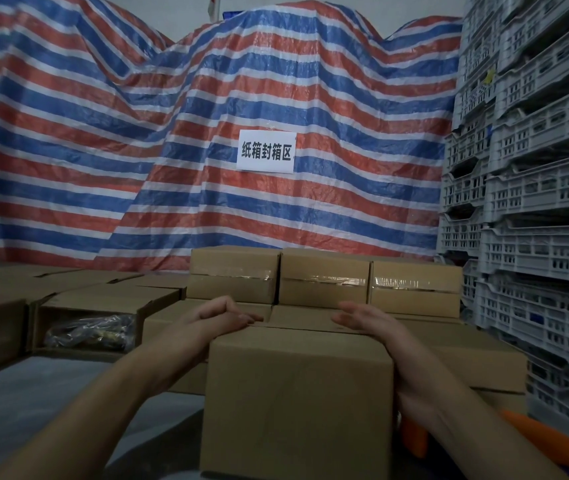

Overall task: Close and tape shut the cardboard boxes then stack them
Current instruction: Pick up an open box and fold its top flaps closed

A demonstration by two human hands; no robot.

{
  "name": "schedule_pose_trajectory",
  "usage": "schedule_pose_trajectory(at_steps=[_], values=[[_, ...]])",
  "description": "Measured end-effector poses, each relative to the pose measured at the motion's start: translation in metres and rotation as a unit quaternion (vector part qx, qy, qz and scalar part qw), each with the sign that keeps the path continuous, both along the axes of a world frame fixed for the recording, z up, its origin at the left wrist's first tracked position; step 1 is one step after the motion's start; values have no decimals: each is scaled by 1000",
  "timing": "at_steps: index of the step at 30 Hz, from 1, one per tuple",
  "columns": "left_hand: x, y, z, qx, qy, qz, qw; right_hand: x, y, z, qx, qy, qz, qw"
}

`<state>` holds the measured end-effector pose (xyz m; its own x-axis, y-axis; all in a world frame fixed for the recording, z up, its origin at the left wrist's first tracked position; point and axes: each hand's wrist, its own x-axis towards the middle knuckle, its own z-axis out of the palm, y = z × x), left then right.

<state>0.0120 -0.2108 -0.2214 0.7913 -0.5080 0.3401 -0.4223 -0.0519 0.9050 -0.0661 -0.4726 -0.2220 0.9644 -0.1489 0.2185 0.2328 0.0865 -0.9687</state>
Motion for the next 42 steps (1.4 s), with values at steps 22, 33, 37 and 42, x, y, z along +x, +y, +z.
schedule_pose_trajectory(at_steps=[22,33,37,42], values=[[-51,-69,49,350,-217,57,909,-1,1,4,-43,3,-5,999],[-56,-76,42,477,-194,42,856,-18,3,9,-203,-5,-27,979],[-53,-78,42,475,-179,43,860,-37,-14,16,-394,-72,-161,902],[-56,-78,43,474,-171,40,863,-74,-49,11,-667,-24,-255,699]])
